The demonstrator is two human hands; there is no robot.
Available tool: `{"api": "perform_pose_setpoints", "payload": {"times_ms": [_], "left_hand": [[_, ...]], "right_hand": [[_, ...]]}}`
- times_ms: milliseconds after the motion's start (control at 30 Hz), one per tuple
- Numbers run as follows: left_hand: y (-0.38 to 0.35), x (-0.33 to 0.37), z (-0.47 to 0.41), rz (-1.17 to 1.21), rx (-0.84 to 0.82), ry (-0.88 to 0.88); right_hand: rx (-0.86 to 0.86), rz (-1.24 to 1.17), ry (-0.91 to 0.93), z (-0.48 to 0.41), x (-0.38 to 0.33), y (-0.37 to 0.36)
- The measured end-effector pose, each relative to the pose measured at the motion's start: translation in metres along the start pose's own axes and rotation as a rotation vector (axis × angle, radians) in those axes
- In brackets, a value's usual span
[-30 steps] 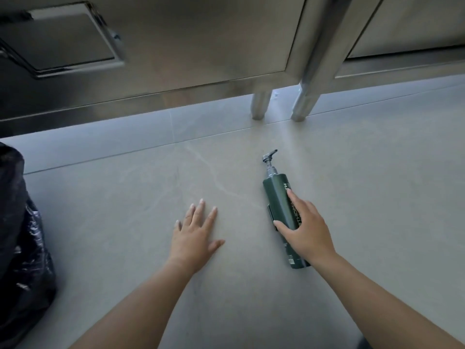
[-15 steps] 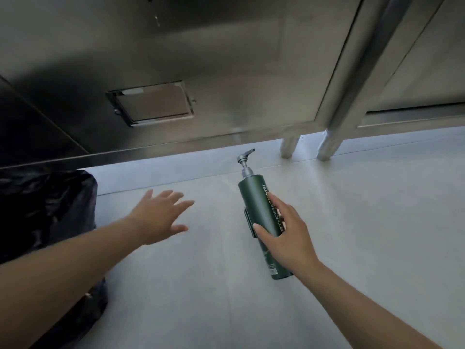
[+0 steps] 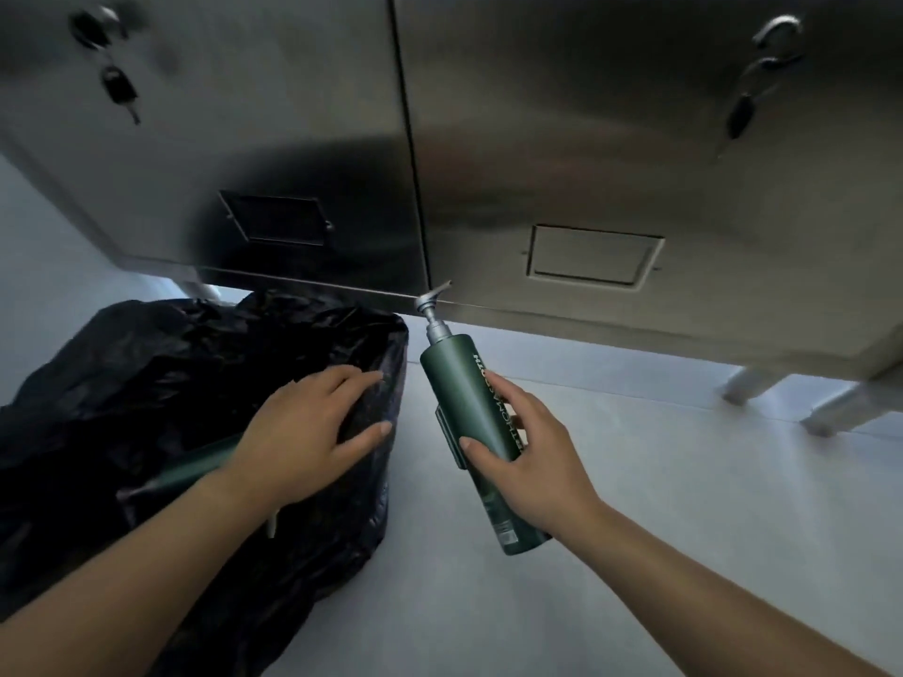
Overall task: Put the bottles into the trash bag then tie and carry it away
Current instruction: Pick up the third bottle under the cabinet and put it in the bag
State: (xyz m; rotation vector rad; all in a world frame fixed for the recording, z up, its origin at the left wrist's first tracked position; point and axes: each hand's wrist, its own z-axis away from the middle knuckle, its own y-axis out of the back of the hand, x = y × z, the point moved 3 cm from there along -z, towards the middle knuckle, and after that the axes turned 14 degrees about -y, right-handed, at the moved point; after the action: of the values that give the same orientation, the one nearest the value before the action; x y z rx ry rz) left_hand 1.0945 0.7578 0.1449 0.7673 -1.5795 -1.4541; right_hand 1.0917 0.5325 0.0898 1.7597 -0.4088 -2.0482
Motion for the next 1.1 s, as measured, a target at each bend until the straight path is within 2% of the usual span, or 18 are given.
{"api": "perform_pose_setpoints", "payload": {"times_ms": [133, 333, 467, 600, 767, 867, 1000, 1100], "left_hand": [[0.019, -0.052, 0.036, 0.030, 0.064, 0.070], [0.024, -0.117, 0.071, 0.051, 0.059, 0.197], [0.018, -0.144, 0.080, 0.042, 0.103, 0.276], [0.008, -0.153, 0.108, 0.105, 0.199, 0.446], [0.009, -0.155, 0.165, 0.080, 0.175, 0.702], [0.022, -0.159, 0.191, 0.043, 0.172, 0.810], [0.028, -0.143, 0.204, 0.059, 0.220, 0.912], [0.015, -0.122, 0.193, 0.142, 0.265, 0.939]], "right_hand": [[-0.087, 0.117, 0.091, -0.020, -0.050, -0.036], [-0.245, 0.233, 0.166, -0.048, -0.110, -0.092], [-0.326, 0.354, 0.318, -0.070, -0.127, -0.114], [-0.496, 0.422, 0.447, -0.091, -0.135, -0.138], [-0.677, 0.265, 0.519, -0.095, -0.148, -0.190], [-0.693, 0.140, 0.554, -0.100, -0.152, -0.211], [-0.746, 0.115, 0.637, -0.110, -0.158, -0.224], [-0.802, 0.082, 0.629, -0.110, -0.147, -0.226]]}}
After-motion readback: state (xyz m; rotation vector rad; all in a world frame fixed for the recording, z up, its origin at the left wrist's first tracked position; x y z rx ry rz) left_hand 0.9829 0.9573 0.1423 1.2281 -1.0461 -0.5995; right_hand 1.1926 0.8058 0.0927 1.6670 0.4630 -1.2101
